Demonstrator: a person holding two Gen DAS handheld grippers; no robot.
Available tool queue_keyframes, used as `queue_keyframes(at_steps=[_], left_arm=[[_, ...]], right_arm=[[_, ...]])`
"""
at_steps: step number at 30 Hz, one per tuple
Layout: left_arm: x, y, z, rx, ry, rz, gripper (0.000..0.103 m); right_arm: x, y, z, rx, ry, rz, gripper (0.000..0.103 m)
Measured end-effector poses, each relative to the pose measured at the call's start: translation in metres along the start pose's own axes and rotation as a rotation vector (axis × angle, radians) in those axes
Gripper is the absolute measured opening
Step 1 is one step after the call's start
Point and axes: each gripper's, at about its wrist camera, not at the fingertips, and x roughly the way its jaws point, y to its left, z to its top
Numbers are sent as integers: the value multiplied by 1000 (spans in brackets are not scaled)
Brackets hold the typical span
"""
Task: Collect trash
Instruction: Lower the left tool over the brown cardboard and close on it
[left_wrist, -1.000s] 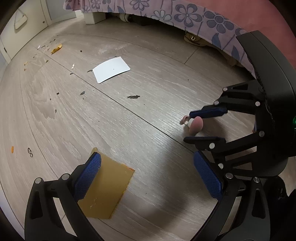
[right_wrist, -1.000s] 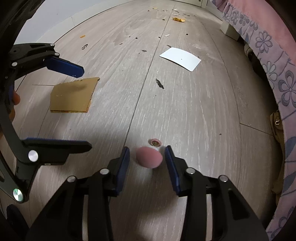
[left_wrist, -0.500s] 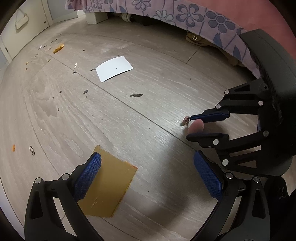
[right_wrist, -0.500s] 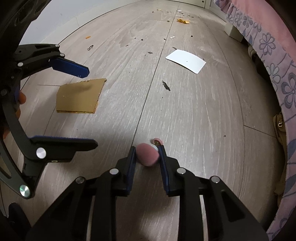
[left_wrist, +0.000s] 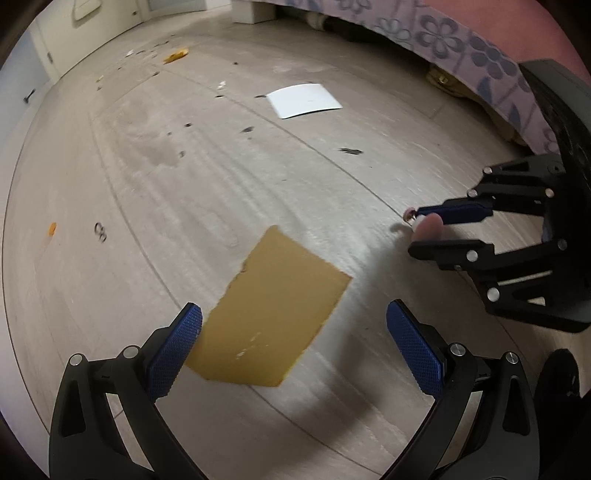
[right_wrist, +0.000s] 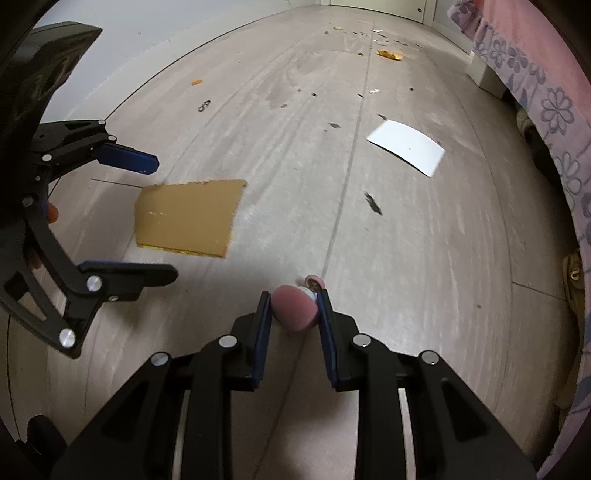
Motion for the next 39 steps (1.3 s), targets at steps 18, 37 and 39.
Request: queue_keyframes(at_steps=[18,37,39], left_arm=[[0,37,-1,-228,-20,41,97],[14,9,0,153,-41,43,97],[16,8,0,163,-39,45,97]], right_arm=[[-2,3,11,6,-16,13,25],[-4,2,13,9,-31,46,25],[-4,3,13,8,-31,47,25]])
